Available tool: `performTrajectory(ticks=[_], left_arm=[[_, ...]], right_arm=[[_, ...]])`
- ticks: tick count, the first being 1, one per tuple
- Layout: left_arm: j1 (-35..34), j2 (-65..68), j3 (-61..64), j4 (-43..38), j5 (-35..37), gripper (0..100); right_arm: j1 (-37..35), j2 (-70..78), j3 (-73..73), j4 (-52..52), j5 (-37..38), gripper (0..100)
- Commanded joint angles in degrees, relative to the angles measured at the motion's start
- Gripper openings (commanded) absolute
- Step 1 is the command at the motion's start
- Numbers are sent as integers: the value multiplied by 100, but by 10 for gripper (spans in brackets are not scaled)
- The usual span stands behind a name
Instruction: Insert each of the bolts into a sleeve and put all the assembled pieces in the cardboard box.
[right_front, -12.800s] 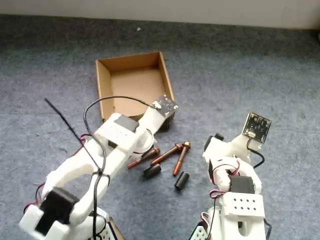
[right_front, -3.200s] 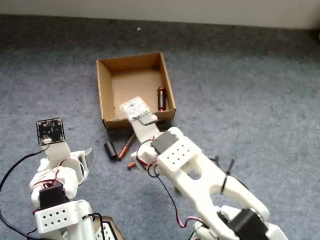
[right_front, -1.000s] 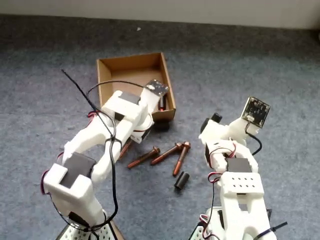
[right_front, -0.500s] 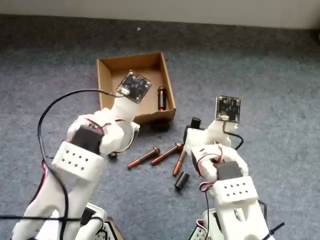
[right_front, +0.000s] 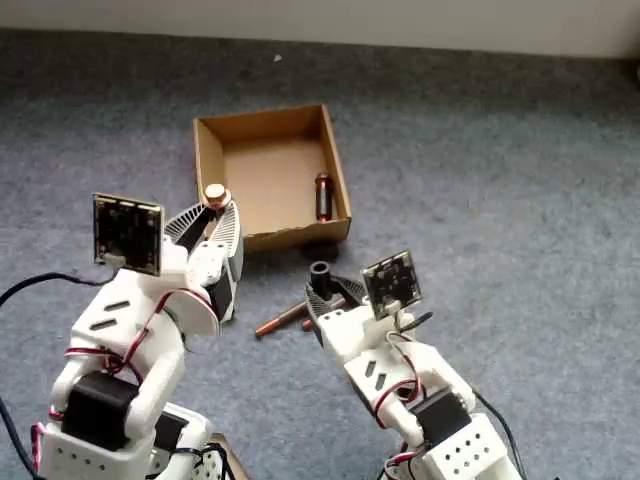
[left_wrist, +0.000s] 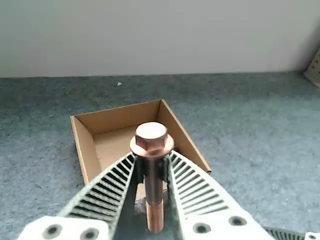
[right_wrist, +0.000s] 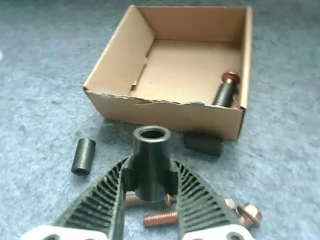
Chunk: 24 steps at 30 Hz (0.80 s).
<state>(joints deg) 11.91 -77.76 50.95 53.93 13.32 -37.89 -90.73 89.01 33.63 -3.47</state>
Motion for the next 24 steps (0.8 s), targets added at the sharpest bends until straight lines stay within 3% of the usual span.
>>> performTrajectory(ticks=[1, 10, 24], left_arm=[[-4, -418, 4, -141, 440, 5], [989, -470, 418, -167, 466, 5], [1341, -479, 426, -316, 466, 5]], right_arm=[[-426, -989, 558, -629, 809, 4], [-848, -1429, 1086, -716, 1160, 4], [-1147, -1446, 1086, -716, 1160, 4]])
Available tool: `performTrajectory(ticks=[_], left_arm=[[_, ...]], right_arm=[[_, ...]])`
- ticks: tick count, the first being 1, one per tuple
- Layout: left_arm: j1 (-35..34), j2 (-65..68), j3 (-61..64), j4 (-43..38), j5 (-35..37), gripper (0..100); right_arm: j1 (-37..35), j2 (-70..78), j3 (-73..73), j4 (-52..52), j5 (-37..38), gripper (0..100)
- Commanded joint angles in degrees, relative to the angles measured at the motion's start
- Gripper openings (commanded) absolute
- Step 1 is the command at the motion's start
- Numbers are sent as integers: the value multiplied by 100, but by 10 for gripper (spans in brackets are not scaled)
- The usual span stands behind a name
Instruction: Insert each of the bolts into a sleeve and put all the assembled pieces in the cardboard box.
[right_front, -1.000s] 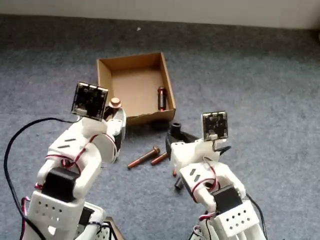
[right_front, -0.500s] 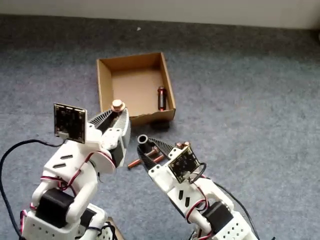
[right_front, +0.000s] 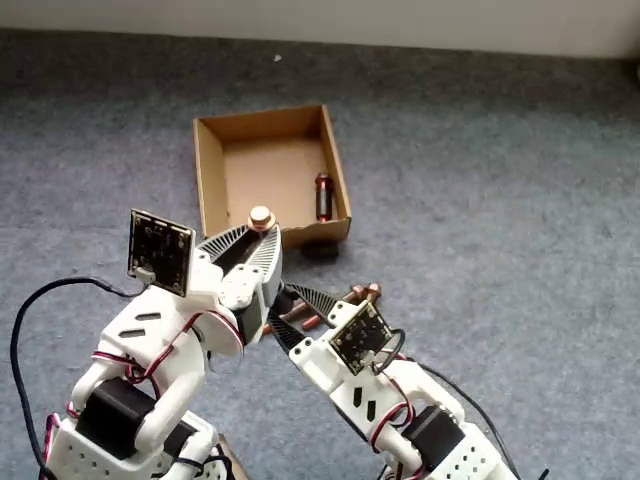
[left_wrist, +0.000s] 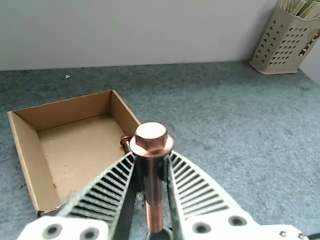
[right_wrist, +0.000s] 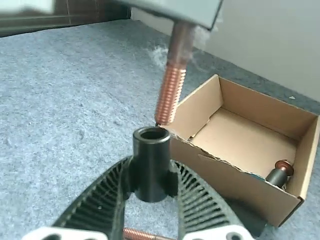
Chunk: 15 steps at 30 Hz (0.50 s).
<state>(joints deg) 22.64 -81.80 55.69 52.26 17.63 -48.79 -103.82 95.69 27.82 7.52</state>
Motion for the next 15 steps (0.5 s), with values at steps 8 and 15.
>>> performTrajectory(ticks=[8, 15], left_arm=[[312, -75, 66, -9, 26, 5], [303, -75, 347, 0, 18, 5]], right_arm=[[180, -136, 409, -136, 53, 4], [189, -136, 189, -136, -273, 4]])
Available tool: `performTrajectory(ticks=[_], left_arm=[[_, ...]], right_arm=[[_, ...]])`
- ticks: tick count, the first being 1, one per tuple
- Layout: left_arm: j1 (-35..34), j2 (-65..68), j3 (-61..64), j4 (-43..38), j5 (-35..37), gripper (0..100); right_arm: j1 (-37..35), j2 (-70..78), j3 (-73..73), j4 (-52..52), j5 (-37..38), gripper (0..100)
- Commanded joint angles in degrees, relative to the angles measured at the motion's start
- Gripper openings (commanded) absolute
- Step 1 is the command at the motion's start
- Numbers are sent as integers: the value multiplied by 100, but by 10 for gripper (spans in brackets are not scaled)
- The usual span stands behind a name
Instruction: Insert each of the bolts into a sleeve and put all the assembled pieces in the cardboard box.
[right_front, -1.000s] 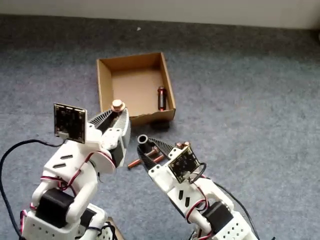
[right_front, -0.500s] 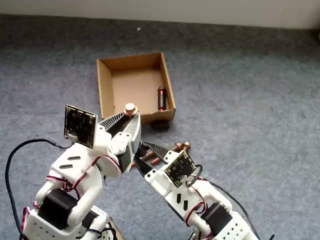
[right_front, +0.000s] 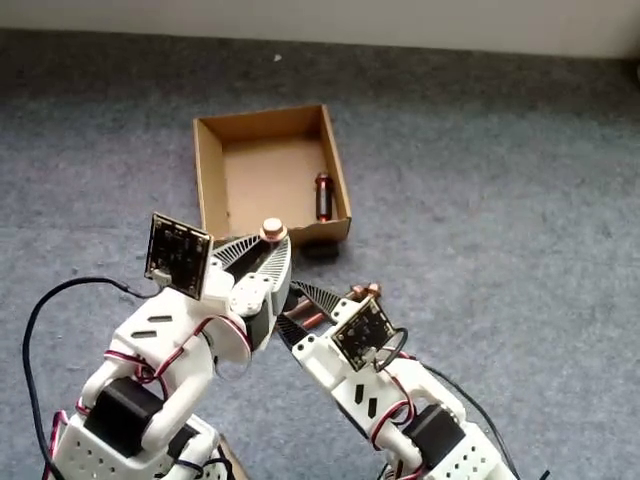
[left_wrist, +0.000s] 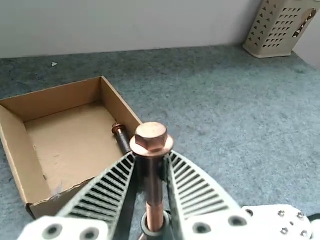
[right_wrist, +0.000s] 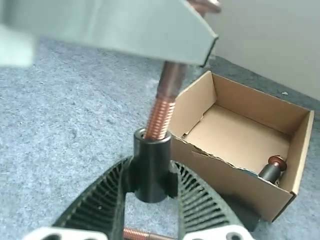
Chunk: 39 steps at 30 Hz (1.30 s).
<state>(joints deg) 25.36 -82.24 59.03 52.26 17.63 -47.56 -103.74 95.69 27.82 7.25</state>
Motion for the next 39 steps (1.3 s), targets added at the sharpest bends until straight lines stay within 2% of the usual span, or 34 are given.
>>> performTrajectory(ticks=[1, 5, 10, 15, 17, 25, 30, 35, 39], left_arm=[[31, -31, 13, 9, 18, 5], [31, -31, 13, 264, 9, 7], [40, -31, 13, 527, -941, 29], [31, -31, -4, 870, -941, 237], [-84, -31, -66, 967, -941, 286], [-1508, -31, -875, 1644, -985, 281], [-2941, -31, -593, 2066, -993, 280], [-4189, -31, 488, 1582, -993, 280], [-4734, -31, 1411, 958, -993, 280]], right_arm=[[66, -145, 154, -127, -387, 4], [409, -145, 4, -110, -686, 4], [637, -145, -13, -110, -993, 4], [620, -145, -13, -110, -1002, 4], [646, -145, 4, -110, -1002, 4], [778, -145, 31, -101, -1002, 4], [1288, -145, 22, -101, -1002, 4], [1358, -145, -48, -127, -985, 4], [1367, 40, -505, -127, -976, 4]])
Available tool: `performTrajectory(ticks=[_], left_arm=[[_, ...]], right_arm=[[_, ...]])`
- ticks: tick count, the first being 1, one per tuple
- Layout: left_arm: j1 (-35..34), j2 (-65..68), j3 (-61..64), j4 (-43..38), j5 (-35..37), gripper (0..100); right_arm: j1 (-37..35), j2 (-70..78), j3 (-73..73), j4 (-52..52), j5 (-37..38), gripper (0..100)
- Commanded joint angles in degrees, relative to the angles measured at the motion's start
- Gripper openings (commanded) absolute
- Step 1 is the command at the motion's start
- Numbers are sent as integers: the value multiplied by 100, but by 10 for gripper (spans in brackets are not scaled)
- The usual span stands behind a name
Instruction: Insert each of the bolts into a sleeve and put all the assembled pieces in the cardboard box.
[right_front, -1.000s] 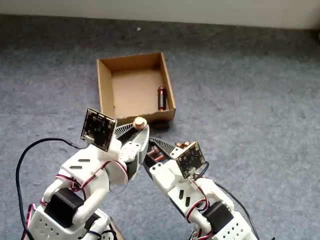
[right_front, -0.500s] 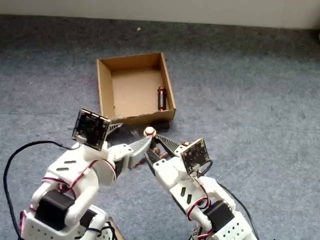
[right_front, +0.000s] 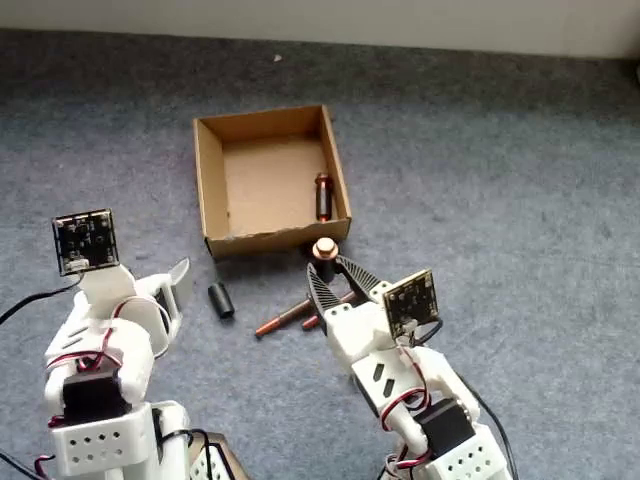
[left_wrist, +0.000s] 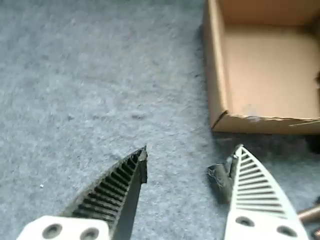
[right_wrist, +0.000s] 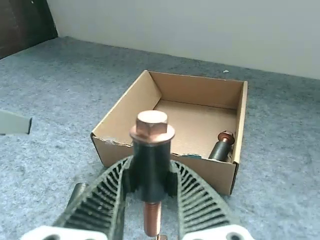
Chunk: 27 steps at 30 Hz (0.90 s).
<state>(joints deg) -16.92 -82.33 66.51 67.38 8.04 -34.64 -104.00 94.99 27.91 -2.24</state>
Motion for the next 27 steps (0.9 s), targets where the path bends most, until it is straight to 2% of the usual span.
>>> performTrajectory(ticks=[1, 5, 10, 16, 22, 27], left_arm=[[-567, -22, 848, -659, -35, 280], [-646, -22, 1420, -1055, -44, 280], [-646, -22, 1692, -1160, -492, 280], [-646, -22, 1719, -1187, -536, 280], [-646, -22, 1719, -1187, -536, 280], [-646, -22, 1719, -1187, -545, 280]], right_arm=[[75, 251, -637, -136, -35, 4], [75, 1560, -1587, -251, -53, 4], [75, 3679, -2695, -1411, -26, 4], [84, 6457, -4198, -2651, -18, 4], [180, 8892, -5736, -2967, -18, 4], [400, 10220, -6730, -2949, -35, 4]])
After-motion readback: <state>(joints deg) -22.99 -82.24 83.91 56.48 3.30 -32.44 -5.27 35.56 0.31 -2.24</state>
